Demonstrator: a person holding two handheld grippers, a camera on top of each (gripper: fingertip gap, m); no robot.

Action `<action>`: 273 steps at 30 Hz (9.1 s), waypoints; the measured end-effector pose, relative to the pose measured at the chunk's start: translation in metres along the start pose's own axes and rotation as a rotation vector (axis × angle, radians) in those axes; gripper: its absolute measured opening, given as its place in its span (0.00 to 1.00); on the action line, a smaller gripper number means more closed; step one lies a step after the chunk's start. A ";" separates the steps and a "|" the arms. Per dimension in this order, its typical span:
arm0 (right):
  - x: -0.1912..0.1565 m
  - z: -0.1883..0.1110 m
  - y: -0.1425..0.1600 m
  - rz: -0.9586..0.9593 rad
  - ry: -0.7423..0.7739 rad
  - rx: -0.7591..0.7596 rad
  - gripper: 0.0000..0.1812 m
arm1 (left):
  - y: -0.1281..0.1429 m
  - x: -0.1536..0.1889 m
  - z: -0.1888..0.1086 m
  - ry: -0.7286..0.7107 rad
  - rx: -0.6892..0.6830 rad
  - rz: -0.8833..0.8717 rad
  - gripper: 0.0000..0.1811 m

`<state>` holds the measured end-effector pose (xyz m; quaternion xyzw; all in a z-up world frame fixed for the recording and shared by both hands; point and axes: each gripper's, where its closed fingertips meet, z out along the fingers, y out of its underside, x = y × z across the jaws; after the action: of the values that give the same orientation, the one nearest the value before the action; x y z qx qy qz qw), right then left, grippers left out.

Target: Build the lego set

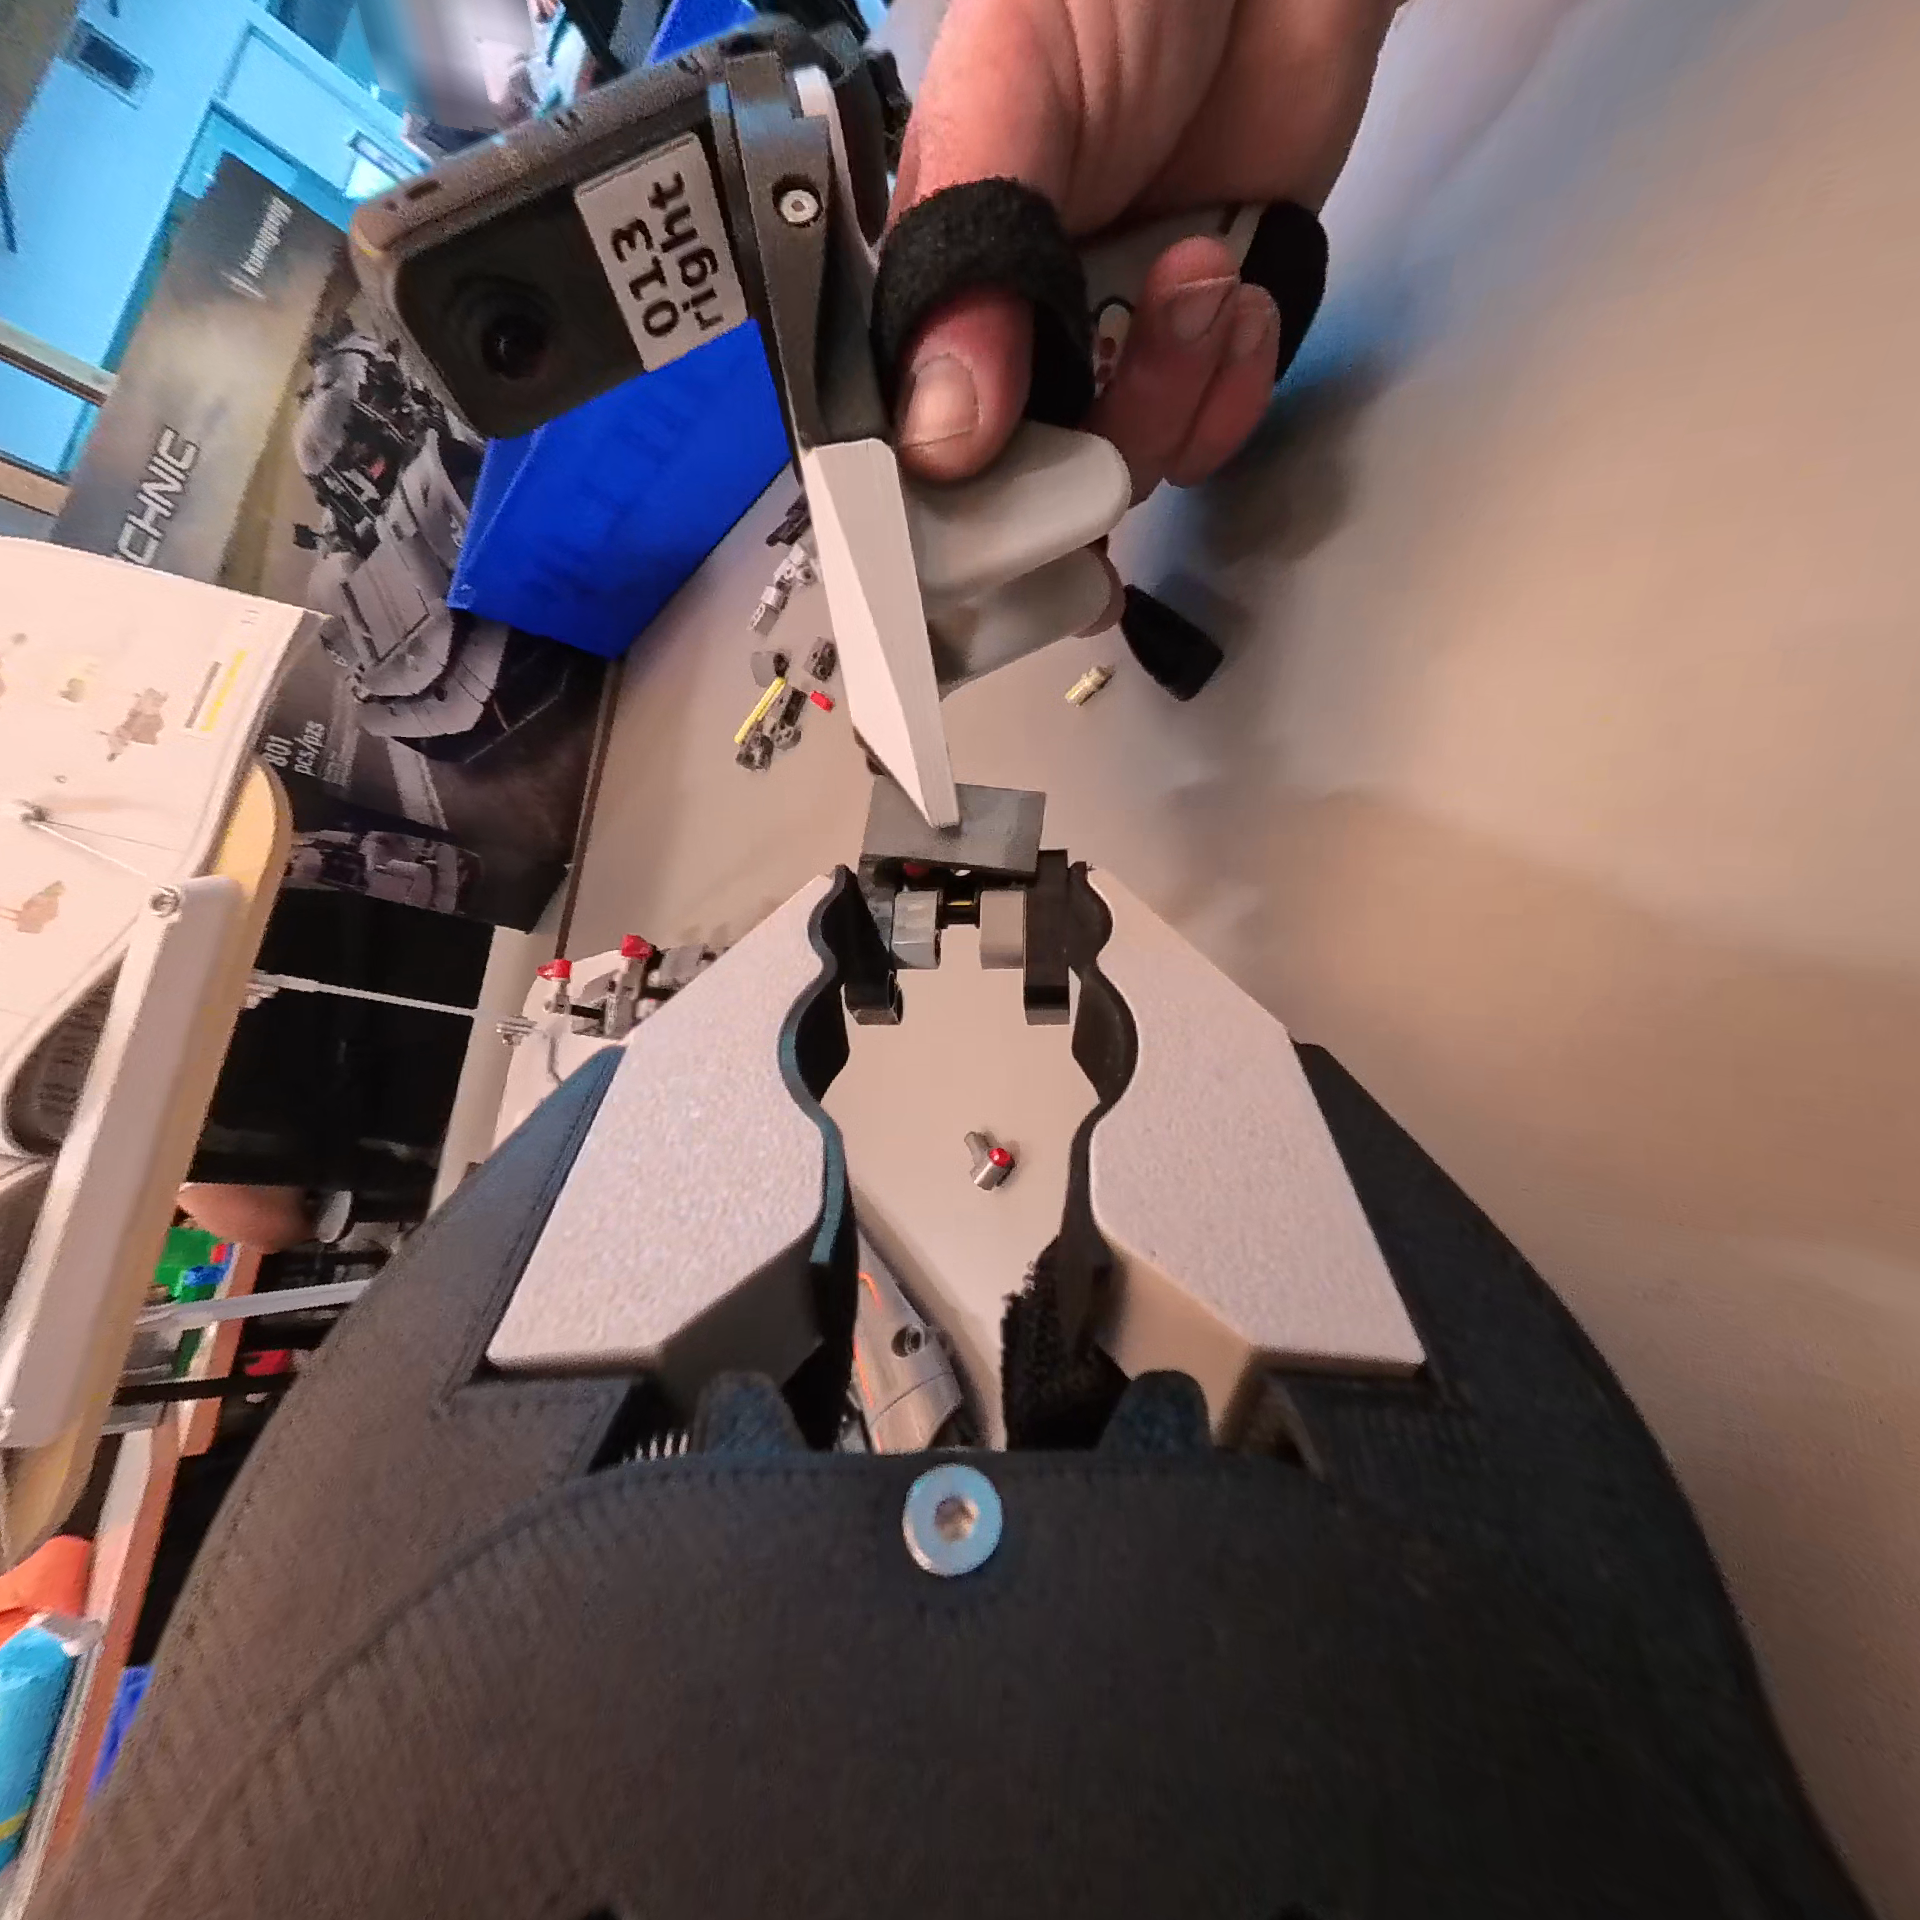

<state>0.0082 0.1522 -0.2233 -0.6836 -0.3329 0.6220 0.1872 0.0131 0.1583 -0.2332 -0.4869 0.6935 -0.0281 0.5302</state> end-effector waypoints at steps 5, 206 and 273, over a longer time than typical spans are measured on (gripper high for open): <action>-0.003 -0.002 0.002 0.026 -0.053 0.000 0.00 | -0.004 0.000 -0.001 0.006 0.012 0.028 0.21; 0.065 0.002 0.021 -0.731 0.515 -0.507 0.12 | 0.047 0.025 0.041 0.506 -0.108 -0.342 0.21; 0.073 -0.022 0.035 -0.644 0.493 -0.501 0.08 | 0.048 0.023 0.042 0.488 -0.101 -0.322 0.22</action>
<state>0.0379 0.1815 -0.2965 -0.6972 -0.6129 0.2522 0.2733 0.0154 0.1872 -0.2941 -0.5953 0.7149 -0.1937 0.3116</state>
